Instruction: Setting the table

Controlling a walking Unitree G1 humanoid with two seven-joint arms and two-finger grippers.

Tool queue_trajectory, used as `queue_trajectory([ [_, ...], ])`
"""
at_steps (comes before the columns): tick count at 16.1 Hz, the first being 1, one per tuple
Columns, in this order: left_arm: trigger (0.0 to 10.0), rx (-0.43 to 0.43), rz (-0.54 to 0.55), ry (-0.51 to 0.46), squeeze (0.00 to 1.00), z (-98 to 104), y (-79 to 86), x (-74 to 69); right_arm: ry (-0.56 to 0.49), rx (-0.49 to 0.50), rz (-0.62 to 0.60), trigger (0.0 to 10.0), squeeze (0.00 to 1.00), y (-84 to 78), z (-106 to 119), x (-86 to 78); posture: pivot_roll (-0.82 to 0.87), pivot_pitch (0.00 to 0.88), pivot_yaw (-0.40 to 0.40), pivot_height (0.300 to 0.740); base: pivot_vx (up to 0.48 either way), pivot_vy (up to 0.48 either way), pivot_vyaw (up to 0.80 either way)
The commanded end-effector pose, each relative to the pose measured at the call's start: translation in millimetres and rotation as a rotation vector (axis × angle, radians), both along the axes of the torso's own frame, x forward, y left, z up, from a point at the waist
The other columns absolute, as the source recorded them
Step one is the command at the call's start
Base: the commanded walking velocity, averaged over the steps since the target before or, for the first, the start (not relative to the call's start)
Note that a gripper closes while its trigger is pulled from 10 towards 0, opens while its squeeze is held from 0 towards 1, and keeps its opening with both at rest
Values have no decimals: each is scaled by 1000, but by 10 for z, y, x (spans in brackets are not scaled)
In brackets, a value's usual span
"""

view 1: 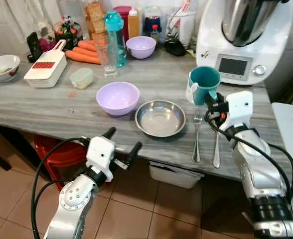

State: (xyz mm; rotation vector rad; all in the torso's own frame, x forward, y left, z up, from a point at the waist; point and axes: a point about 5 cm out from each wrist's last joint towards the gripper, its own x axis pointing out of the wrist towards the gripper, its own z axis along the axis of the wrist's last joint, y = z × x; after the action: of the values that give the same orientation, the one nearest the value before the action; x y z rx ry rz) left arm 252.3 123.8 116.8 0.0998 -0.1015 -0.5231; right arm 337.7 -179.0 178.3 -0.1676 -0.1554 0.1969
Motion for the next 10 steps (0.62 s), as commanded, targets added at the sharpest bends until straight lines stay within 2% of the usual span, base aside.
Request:
queue_trajectory([
  [1,10000,18,-19,-4,0,26,-25,-39,-31,-23,-1,10000,0,-20,78,114,-38,134,20,740,0,0,0],
  [4,10000,31,-26,-1,0,59,-21,-107,-54,-25,-12,10000,0,-47,188,326,-10,170,27,740,0,0,0],
  [10,10000,45,-12,3,0,124,14,-123,-43,17,43,10000,0,33,211,513,33,195,40,740,0,0,0],
])
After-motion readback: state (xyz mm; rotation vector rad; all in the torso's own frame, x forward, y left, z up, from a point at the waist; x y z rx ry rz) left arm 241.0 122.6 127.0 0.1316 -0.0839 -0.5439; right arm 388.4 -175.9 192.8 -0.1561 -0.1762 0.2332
